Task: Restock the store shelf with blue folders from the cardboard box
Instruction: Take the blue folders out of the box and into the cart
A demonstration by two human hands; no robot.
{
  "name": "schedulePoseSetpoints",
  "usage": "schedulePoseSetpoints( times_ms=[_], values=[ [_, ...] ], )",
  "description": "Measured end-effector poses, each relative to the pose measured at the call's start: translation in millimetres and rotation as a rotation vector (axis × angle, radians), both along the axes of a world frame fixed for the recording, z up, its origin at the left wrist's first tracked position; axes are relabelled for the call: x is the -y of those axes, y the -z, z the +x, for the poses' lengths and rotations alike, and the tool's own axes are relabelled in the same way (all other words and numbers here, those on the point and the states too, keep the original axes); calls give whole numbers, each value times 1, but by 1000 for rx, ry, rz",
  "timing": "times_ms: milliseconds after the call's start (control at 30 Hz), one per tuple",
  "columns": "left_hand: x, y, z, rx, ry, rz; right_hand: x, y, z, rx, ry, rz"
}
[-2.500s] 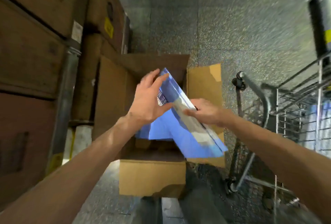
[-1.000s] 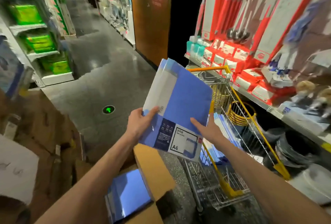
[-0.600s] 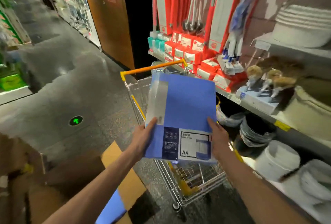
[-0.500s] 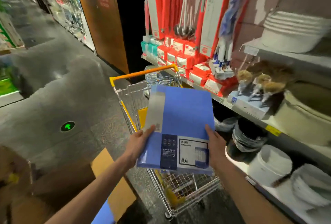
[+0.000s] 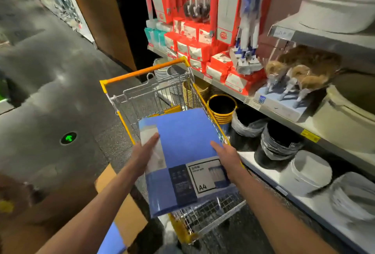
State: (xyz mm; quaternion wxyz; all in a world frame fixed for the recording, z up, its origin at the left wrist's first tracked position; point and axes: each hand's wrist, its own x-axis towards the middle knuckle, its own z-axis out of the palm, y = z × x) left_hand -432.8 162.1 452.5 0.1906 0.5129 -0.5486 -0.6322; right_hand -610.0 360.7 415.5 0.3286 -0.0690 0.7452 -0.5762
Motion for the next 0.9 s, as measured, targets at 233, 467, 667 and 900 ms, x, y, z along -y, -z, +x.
schedulePoseSetpoints(
  times_ms=[233,467,667,900],
  values=[
    [82,59,-64,52,-50,-63,66,40,-59,-73,-218,287],
    [130,114,-142,201,11,-90,110,60,-97,-150,-117,530],
    [137,160,-197,353,141,-107,105,83,-107,-18,-8,528],
    [122,201,-238,391,337,34,99,91,-106,62,37,575]
  ],
)
